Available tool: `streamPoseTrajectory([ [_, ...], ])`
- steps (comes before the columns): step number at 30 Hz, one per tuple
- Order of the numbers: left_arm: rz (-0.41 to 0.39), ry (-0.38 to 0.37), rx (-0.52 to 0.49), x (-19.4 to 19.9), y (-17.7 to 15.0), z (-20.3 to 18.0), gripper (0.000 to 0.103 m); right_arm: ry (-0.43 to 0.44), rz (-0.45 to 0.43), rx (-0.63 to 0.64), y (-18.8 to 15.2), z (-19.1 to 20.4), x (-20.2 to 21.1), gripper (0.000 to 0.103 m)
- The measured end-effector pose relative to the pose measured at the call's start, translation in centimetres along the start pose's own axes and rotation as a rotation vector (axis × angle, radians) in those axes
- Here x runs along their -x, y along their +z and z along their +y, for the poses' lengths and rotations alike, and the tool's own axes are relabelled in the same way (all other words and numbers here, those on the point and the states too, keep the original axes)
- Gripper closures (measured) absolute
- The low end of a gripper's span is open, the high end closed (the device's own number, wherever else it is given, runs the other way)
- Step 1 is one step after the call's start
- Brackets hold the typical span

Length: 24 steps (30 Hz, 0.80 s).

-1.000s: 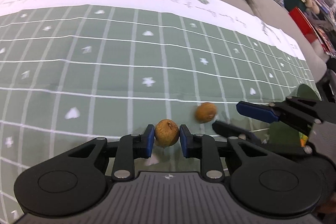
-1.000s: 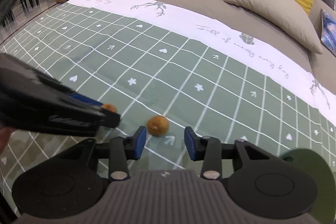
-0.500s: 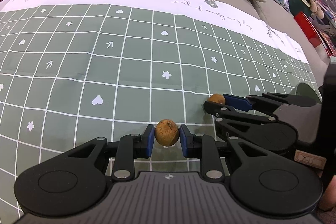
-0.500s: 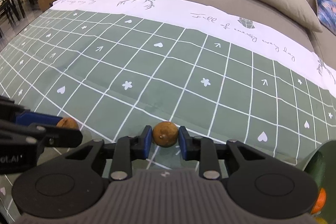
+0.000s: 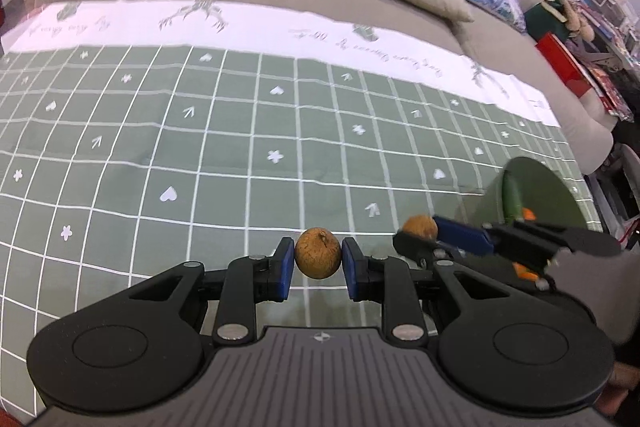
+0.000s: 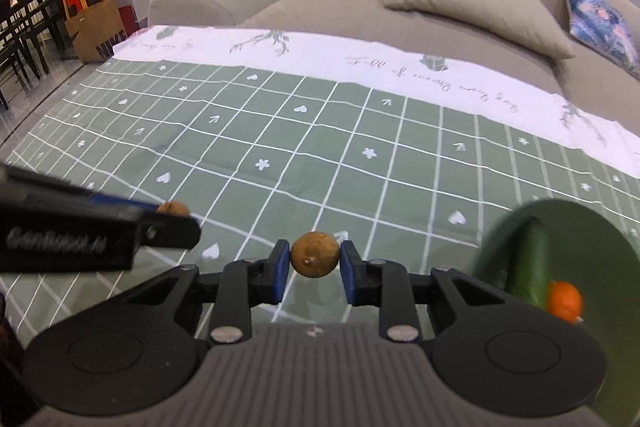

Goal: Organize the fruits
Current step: 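Carry the kiwi with the left tool while the right tool carries its kiwi over the colander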

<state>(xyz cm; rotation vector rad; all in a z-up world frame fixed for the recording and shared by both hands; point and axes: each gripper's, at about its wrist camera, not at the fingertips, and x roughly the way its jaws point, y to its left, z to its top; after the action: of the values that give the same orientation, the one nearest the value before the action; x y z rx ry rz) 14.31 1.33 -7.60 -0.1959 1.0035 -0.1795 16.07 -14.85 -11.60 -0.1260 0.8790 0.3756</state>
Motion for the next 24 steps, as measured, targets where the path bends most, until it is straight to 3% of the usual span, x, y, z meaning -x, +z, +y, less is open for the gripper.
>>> streamPoseTrajectory([
  [17,-0.017,-0.043,-0.197,3.6,-4.2,-8.2,0.075,-0.049,0.000,-0.099,-6.8,-2.6,9.3,0.080],
  [24,-0.006,-0.112,-0.254,3.5,-4.8,-11.9,0.075,-0.095,-0.036,-0.173,-8.7,-5.4,12.1,0.080],
])
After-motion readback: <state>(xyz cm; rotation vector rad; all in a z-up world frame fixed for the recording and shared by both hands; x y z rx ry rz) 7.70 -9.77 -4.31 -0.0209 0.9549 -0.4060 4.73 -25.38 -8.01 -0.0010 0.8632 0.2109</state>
